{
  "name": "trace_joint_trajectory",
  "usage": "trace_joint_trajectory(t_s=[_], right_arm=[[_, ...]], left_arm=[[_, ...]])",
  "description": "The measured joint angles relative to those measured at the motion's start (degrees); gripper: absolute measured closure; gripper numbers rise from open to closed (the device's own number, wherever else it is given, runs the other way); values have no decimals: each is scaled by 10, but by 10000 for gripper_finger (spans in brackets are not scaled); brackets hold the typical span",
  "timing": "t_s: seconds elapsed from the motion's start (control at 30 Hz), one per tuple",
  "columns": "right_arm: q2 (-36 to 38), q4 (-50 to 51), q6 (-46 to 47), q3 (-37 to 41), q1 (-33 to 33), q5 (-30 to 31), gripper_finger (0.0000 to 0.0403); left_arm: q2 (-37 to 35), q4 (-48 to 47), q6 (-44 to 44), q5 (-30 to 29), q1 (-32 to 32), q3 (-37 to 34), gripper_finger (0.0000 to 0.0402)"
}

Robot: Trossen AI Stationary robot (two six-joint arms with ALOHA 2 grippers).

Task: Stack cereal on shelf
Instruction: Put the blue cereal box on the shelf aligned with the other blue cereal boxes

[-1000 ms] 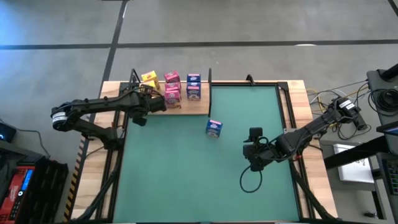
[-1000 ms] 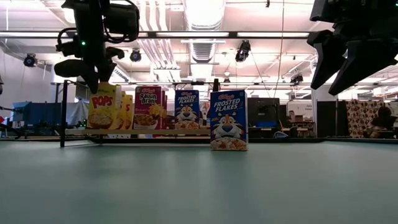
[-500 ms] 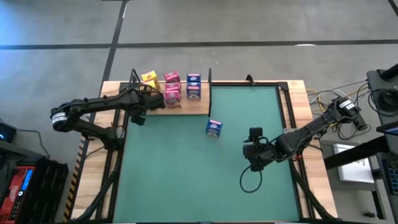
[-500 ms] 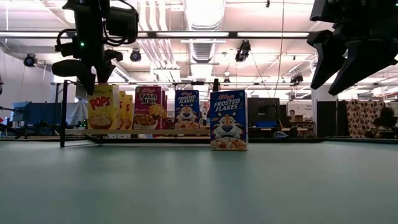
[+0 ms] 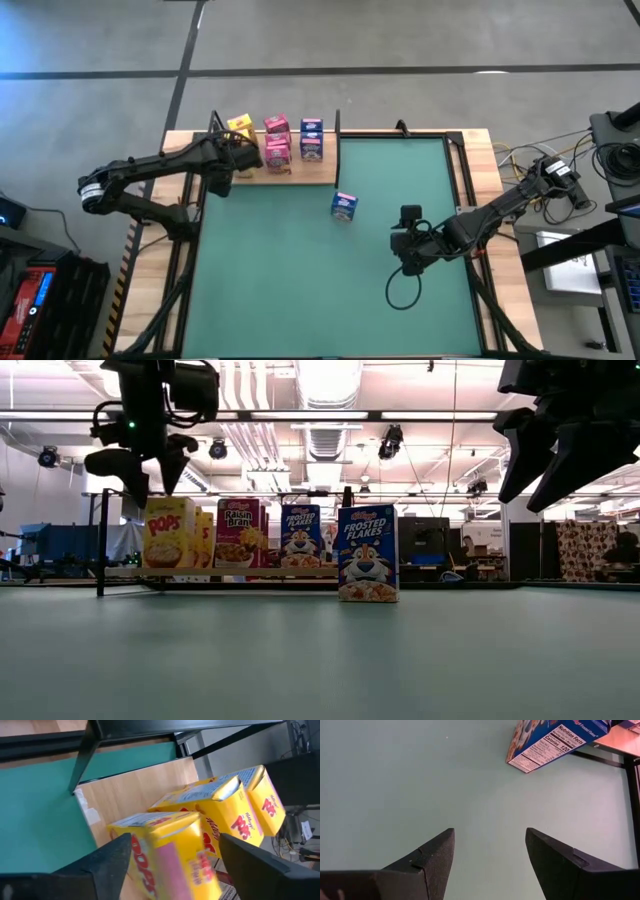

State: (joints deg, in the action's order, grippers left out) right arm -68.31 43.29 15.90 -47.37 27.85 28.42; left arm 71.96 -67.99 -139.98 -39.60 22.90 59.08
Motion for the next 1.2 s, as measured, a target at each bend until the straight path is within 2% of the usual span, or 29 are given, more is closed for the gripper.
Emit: trace_joint_trajectory(t_s=[0.13, 0.3, 0.47, 0.6, 0.77, 0.93, 1.03, 1.2], right_arm=[[0, -4, 0, 0, 0, 0, 170], [0, -4, 0, 0, 0, 0, 170], [0, -4, 0, 0, 0, 0, 170], [0, -4, 0, 0, 0, 0, 170], [0, -4, 0, 0, 0, 0, 170], [0, -4, 0, 0, 0, 0, 170], [0, -4, 0, 0, 0, 0, 170], [0, -4, 0, 0, 0, 0, 170]], left_arm=[[0, 1, 0, -3, 0, 1, 102], [-21, 12, 4, -34, -5, 1, 96], [-57, 16, 57, -38, -25, 1, 96], [-88, 31, 129, -31, -82, 2, 96], [-86, 83, 218, -58, -194, -10, 96], [-12, 170, 249, -155, -335, -45, 96], [49, 219, 249, -256, -417, -58, 96], [150, 229, 248, -446, -526, -58, 96]])
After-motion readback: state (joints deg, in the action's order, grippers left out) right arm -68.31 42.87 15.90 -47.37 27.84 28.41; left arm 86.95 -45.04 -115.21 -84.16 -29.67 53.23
